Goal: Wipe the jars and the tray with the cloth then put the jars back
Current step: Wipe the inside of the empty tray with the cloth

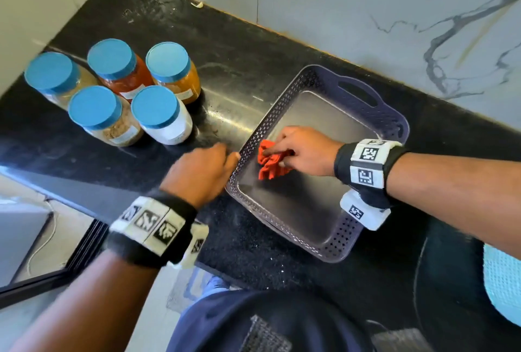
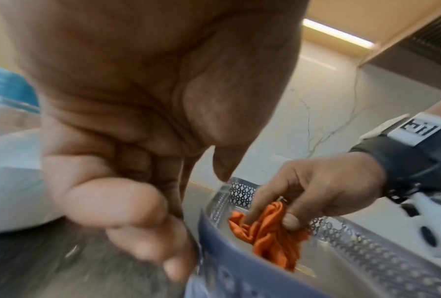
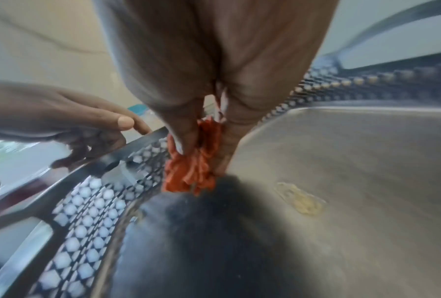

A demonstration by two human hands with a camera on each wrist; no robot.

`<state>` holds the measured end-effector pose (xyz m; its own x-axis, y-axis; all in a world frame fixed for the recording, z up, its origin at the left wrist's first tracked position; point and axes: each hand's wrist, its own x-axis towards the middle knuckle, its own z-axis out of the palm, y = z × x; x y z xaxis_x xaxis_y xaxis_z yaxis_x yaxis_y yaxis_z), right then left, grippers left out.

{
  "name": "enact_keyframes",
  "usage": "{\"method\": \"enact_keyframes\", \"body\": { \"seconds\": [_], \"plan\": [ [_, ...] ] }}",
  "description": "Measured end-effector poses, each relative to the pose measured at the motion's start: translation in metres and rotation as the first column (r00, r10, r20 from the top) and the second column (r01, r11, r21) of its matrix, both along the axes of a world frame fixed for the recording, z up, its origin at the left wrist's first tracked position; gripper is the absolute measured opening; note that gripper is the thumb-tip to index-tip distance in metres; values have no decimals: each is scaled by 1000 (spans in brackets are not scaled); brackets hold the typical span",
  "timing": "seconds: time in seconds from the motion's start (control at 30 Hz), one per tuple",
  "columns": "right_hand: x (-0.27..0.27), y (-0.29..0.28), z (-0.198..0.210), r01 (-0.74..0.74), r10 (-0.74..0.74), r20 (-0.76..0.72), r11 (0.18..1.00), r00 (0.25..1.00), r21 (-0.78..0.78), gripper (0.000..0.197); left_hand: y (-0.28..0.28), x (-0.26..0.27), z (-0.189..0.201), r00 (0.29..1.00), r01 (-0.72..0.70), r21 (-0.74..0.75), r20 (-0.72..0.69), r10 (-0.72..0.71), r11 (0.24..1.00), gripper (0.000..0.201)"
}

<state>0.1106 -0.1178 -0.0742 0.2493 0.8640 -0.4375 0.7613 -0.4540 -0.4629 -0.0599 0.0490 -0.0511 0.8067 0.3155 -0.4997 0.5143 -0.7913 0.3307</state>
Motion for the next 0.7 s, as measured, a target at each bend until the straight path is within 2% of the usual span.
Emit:
{"method": "enact_keyframes", "body": {
  "seconds": [0.03,0.1,0.17,0.27,0.37,0.43,0.5,0.53,0.57,0.63,0.67,0.7],
  "plan": [
    [-9,3,2,-91,92,-4,995,996,44,45,-6,-10,-3,999,1,-32,-54,-3,999,27],
    [-32,12,2,-284,281,55,956,958,77,33,-13,-19,-13,990,-119,-133,-90,108,984,16],
    [-52,21,0,-400,398,114,916,910,-3,22,-22,-17,-19,975,-213,-178,-107,196,961,11],
    [-66,30,-3,-419,428,116,903,896,-96,27,-29,-16,-34,983,-186,-75,-22,185,980,10],
    [-71,37,-4,-324,333,72,939,940,-120,33,-31,-18,-40,973,-227,-46,30,228,973,12],
    [-69,33,-1,-363,373,42,918,927,-162,23,-32,-18,-38,979,-199,-22,38,200,980,10],
    [-51,20,8,-446,485,78,848,871,-287,12,-30,-20,-40,988,-140,-10,70,140,990,11],
    [-35,13,11,-432,499,124,830,858,-352,17,-28,-21,-41,989,-120,-3,86,119,993,11],
    [-13,7,11,-374,469,207,850,859,-372,22,-27,-21,-42,989,-109,3,98,108,994,11],
    [24,4,10,-154,259,365,943,894,-294,27,-26,-20,-43,989,-94,-4,116,94,996,10],
    [28,7,10,-63,164,398,965,903,-255,26,-29,-18,-43,990,-87,-15,114,88,996,7],
    [21,16,8,-40,124,391,975,912,-218,24,-31,-16,-41,990,-85,-21,107,86,996,2]
  ]
}}
